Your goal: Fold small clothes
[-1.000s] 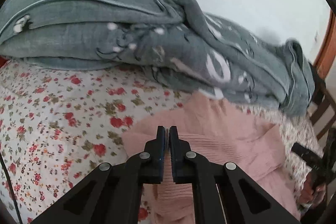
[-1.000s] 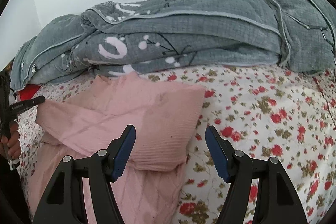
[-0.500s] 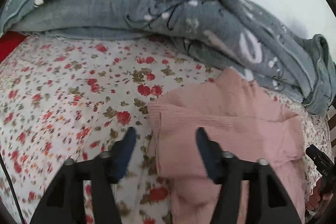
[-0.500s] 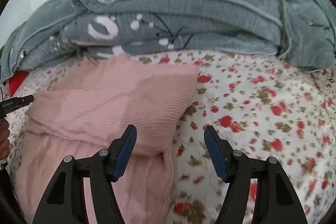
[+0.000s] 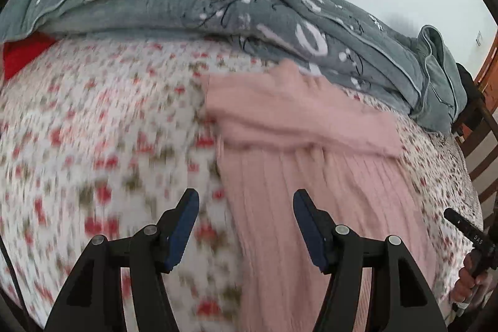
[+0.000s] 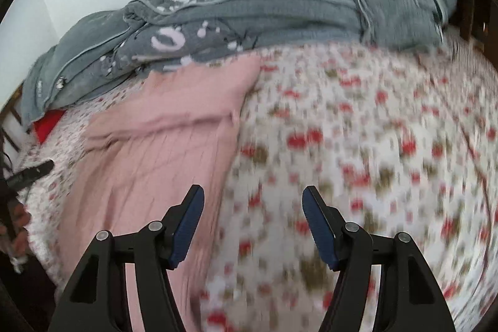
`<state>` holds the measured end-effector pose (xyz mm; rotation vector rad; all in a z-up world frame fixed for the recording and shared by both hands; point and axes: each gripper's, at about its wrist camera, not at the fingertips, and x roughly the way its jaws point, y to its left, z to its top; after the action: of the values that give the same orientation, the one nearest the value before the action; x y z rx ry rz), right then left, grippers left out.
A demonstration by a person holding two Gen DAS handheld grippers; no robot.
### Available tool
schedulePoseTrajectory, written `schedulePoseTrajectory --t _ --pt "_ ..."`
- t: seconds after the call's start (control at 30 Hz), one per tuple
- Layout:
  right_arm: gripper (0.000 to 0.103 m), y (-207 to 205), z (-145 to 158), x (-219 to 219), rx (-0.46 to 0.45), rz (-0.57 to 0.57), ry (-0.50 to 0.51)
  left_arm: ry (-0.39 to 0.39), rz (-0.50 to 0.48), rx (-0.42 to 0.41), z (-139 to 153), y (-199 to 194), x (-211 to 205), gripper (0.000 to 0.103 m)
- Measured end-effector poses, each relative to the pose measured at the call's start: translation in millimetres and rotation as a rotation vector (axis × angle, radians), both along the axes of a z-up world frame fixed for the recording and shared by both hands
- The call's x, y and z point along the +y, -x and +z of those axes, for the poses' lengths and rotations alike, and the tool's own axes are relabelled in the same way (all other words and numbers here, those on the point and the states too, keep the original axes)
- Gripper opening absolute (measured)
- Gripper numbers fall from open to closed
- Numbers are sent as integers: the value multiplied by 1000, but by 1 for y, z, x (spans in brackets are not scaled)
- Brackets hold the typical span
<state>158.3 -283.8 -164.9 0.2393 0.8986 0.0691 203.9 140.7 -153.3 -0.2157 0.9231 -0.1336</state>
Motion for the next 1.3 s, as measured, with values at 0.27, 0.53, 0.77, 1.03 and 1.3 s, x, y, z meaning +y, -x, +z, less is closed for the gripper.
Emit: schedulePoseTrajectory --t 0.27,0.53,0.77,1.03,1.3 --pt "56 75 -22 7 -7 65 -17 48 -39 88 -37 76 -1 61" --pt "38 114 -53 46 49 141 -36 102 -62 122 -69 119 6 59" --pt "30 118 -66 56 73 116 -39 110 -73 119 -84 133 2 56" --pt "14 110 -75 56 138 142 -122 193 -51 160 -92 137 0 17" --pt "5 123 -62 55 69 146 -116 276 -29 168 -80 144 8 9"
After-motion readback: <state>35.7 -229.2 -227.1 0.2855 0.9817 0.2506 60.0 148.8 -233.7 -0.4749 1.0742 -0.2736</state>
